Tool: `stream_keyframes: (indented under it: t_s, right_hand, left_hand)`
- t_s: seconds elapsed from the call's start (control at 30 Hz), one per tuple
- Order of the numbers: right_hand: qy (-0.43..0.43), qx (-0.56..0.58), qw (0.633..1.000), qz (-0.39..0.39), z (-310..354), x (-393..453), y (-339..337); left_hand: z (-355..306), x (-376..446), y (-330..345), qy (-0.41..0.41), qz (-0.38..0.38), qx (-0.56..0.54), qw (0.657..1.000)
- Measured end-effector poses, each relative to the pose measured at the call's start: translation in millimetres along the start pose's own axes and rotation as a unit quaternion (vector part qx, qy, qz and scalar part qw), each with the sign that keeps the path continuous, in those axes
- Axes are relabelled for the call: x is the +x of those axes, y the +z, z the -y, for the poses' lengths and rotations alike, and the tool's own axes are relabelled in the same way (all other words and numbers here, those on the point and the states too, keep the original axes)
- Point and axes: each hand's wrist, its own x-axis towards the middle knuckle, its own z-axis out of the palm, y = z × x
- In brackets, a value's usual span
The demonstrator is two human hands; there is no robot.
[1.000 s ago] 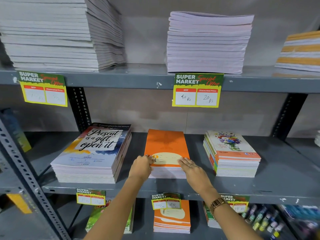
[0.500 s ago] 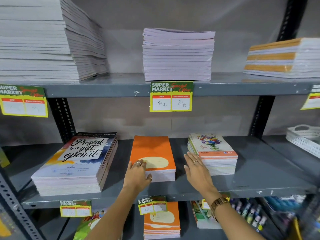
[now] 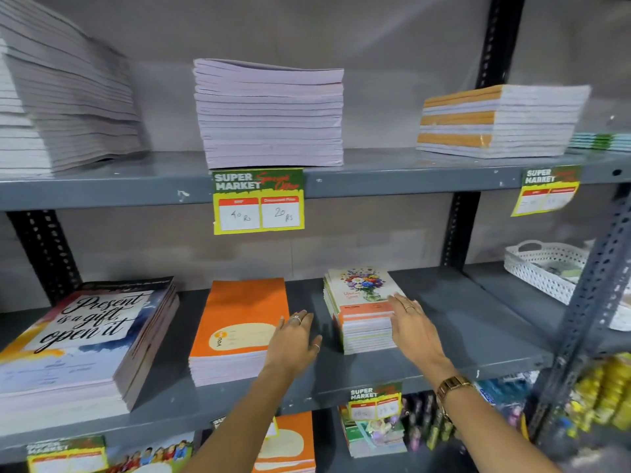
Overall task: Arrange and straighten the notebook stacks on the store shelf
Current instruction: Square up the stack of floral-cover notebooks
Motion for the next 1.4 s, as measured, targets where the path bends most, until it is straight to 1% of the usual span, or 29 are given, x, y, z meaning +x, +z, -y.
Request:
stream_keyframes:
  t_s: [0.2,0.3,0.43,0.53,0.73,1.03,1.13,1.27,1.4]
  right_hand:
    - [0.044,0.011,0.997,0.067,-25.7,7.6,-3.0]
    - [0.032,0.007,0.995,0.096,-34.2,12.1,-2.0]
    - [0.025,-0.005,0.994,0.105,-37.2,18.6,0.6]
    - [0.021,0.006,0.993,0.114,-41.5,23.4,1.8]
    - [0.007,0.058,0.991,0.122,-46.7,27.2,3.8]
    - [0.041,0.156,0.979,0.127,-51.0,27.9,0.5]
    - [0.065,0.191,0.973,0.115,-51.5,27.4,1.5]
    - [0.071,0.205,0.97,0.105,-51.5,26.9,3.7]
    - [0.073,0.214,0.969,0.099,-51.5,25.5,5.1]
  left_hand:
    - [-39.7,27.0,17.8,0.022,0.021,-0.031,0.999]
    - [-55.5,38.5,24.9,0.028,0.033,-0.034,0.998]
    - [-68.1,46.1,26.5,0.015,0.06,-0.034,0.997]
    - [-73.6,47.4,26.6,-0.002,0.057,-0.025,0.998]
    - [-78.0,45.8,26.7,-0.028,0.036,-0.023,0.999]
    - [-87.1,41.5,25.1,-0.059,0.022,-0.035,0.997]
    - [-85.8,42.4,26.0,-0.09,0.021,-0.096,0.991]
    - [-78.0,43.0,25.9,-0.126,-0.009,-0.206,0.97]
    - [-72.8,40.2,27.9,-0.116,-0.032,-0.208,0.971]
